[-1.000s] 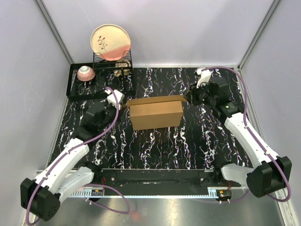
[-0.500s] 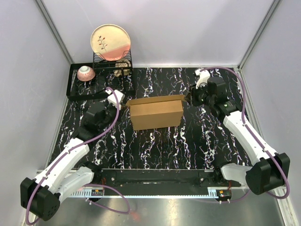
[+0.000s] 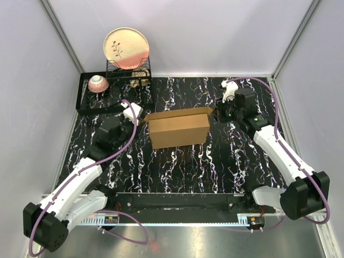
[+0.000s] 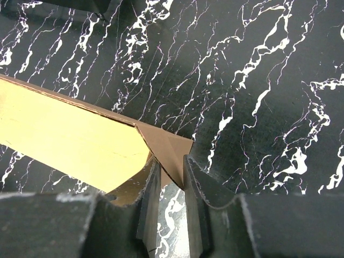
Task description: Fold the paper box
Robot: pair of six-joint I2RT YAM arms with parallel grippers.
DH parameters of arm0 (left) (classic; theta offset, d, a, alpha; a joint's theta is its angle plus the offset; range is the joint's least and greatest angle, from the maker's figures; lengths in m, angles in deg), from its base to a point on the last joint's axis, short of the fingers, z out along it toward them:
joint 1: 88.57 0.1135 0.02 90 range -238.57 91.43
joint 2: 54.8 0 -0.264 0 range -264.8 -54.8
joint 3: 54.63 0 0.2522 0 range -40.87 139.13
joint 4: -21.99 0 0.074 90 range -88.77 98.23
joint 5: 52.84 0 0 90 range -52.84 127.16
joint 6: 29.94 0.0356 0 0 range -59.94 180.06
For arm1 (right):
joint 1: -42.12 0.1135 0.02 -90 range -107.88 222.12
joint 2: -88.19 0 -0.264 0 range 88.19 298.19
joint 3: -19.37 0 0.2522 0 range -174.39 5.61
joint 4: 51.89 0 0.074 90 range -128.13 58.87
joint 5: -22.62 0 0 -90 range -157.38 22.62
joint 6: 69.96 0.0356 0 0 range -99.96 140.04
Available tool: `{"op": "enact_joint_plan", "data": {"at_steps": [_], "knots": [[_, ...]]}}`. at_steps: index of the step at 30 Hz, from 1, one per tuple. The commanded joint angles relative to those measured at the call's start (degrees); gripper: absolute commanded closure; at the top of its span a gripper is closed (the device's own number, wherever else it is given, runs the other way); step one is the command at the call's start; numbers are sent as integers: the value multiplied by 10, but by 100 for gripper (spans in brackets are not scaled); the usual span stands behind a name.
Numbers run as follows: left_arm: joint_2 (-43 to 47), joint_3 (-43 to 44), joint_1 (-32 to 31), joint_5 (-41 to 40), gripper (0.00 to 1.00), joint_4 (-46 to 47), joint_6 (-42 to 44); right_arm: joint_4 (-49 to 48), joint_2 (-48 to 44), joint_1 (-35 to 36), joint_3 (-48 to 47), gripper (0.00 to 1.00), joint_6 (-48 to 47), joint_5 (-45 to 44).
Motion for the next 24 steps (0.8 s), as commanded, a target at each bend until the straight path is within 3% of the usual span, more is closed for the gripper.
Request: {"op": "enact_joint_plan", "data": {"at_steps": [1, 10, 24], "knots": [[-3, 17, -7, -1, 100, -19, 5, 2, -6, 7, -25, 72, 23, -1], [-2, 20, -9, -2, 100, -24, 9, 22, 9, 6, -64, 87, 71, 20], [-10, 25, -13, -2, 100, -29, 13, 60, 35, 6, -103, 98, 125, 22]]}}
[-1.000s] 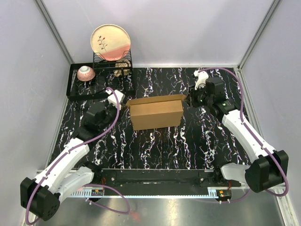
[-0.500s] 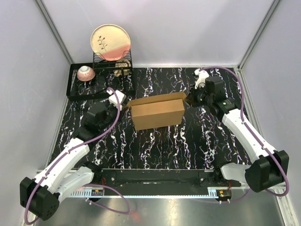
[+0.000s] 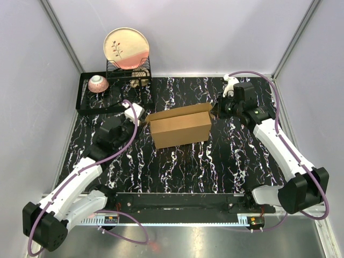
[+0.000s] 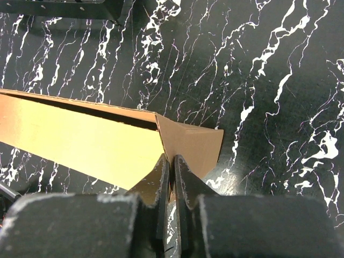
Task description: Fold the paper box
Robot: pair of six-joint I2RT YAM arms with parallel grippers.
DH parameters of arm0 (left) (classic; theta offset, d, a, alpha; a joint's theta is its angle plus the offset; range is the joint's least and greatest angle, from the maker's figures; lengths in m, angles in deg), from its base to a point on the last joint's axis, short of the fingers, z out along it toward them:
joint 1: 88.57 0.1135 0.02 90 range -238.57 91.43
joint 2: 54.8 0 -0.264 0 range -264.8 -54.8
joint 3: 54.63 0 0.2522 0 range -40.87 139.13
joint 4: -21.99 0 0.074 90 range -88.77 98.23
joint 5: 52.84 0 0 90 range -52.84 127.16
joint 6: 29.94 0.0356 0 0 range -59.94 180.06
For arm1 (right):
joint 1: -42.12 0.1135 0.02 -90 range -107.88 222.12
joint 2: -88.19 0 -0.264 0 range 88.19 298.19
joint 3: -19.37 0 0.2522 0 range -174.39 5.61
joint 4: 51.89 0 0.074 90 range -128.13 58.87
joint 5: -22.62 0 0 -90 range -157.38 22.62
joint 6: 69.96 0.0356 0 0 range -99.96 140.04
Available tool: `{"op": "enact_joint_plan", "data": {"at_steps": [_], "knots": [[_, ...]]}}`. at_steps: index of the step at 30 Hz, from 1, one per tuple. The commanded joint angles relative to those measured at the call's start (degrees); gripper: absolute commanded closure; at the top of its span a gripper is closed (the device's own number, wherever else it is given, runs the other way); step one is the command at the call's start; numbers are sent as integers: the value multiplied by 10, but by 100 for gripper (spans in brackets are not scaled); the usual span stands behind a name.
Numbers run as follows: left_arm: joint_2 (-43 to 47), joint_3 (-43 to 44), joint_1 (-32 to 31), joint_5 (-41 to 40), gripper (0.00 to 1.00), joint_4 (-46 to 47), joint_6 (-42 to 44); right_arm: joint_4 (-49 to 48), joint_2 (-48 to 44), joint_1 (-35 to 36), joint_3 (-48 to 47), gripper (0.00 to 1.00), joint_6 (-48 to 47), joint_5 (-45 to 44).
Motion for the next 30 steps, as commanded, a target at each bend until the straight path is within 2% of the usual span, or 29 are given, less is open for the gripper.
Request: {"op": "enact_joint_plan", "data": {"at_steps": [1, 9, 18, 30], "knots": [[-9, 20, -4, -2, 100, -17, 10, -13, 3, 3, -24, 98, 38, 14], [-15, 23, -7, -3, 100, -17, 11, -18, 8, 3, -9, 100, 87, 5], [-19, 24, -9, -6, 100, -17, 11, 23, 31, 4, -51, 100, 119, 12], [-35, 25, -18, -2, 100, -9, -11, -38, -13, 25, 41, 100, 165, -48]]}}
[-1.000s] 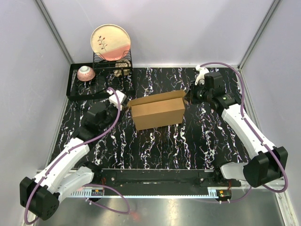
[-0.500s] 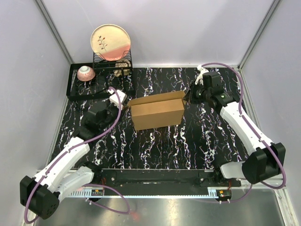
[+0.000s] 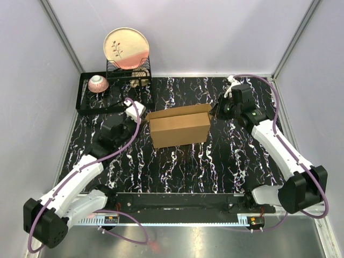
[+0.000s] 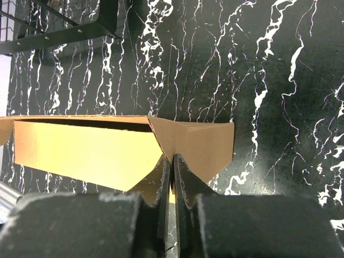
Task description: Fold the paper box
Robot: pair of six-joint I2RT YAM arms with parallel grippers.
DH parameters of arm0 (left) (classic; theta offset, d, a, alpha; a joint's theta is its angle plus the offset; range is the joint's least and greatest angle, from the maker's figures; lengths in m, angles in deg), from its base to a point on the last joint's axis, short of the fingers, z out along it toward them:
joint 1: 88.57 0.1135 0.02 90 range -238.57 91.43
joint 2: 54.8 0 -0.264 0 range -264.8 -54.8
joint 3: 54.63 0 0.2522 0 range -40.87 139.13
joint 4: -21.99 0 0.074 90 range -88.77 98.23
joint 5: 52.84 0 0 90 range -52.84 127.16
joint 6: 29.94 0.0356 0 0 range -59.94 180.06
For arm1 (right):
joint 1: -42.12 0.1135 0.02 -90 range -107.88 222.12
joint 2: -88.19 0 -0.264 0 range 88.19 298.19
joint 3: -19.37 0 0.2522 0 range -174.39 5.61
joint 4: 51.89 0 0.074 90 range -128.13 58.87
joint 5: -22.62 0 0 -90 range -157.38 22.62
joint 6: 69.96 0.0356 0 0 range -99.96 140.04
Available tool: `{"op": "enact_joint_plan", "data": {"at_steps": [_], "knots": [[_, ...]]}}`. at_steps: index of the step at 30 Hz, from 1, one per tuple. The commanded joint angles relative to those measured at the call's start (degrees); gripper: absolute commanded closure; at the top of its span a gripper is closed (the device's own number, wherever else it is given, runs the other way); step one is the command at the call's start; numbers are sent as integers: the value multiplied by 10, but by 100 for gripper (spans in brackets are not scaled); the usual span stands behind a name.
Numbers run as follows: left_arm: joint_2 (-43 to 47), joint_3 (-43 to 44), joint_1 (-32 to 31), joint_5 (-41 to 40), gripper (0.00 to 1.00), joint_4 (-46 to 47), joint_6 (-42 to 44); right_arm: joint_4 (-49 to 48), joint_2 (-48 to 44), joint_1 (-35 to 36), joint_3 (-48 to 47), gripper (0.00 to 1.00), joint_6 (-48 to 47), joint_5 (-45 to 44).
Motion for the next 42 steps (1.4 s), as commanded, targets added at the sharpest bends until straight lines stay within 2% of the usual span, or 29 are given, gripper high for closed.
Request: {"op": "enact_joint_plan", "data": {"at_steps": [1, 21, 37, 42], "knots": [[-17, 10, -14, 14, 100, -5, -18, -34, -28, 27, 39, 100, 46, -29], [-37, 13, -25, 0, 100, 0, -24, -110, -57, 68, 140, 100, 55, -147], [-65, 39, -26, -11, 100, -2, -54, -163, -75, 74, 216, 100, 31, -187], [-78, 54, -26, -13, 100, -6, -93, -164, -76, 76, 223, 100, 23, -195]]}}
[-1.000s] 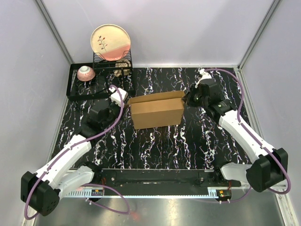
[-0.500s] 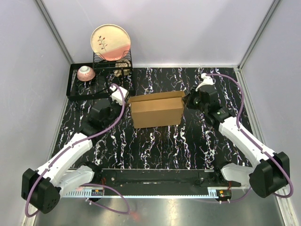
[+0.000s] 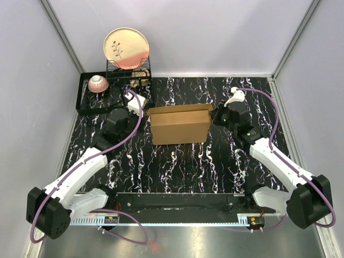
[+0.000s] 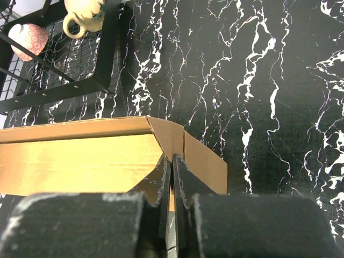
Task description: Fold the paper box
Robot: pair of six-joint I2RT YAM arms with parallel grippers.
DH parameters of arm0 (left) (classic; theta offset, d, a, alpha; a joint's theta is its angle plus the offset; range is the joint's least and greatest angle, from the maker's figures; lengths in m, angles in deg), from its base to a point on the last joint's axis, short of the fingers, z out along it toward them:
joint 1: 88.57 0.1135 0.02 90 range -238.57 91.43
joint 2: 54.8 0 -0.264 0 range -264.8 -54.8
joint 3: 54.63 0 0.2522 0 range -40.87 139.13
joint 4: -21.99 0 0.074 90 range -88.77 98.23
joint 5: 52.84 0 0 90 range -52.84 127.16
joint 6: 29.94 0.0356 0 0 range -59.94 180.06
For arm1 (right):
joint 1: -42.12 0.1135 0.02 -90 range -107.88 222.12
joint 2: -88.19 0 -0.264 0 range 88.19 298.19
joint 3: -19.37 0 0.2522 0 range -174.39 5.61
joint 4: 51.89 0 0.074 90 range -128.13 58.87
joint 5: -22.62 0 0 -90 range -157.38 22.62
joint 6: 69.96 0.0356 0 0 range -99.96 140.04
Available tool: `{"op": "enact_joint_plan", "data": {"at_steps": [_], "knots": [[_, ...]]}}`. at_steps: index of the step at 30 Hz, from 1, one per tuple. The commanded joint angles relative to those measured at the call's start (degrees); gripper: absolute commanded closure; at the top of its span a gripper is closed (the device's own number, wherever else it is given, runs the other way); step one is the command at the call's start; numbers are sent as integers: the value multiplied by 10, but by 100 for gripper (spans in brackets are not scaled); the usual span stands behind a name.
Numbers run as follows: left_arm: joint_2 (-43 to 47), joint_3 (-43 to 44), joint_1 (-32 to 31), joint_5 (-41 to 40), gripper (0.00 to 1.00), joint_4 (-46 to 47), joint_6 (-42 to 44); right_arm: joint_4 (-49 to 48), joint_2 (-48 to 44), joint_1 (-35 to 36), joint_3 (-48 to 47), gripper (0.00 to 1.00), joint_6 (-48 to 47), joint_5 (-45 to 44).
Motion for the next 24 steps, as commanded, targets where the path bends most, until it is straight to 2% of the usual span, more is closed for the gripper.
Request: {"op": "enact_joint_plan", "data": {"at_steps": [1, 16, 24], "knots": [[-22, 25, -15, 33, 100, -31, -49, 84, 14, 10, 29, 100, -19, -21], [-30, 81, -15, 6, 100, -79, -75, 103, 13, 18, 10, 100, -44, -33], [-42, 100, -15, 10, 100, -90, -127, 106, 9, 27, 13, 100, -49, -44]]}}
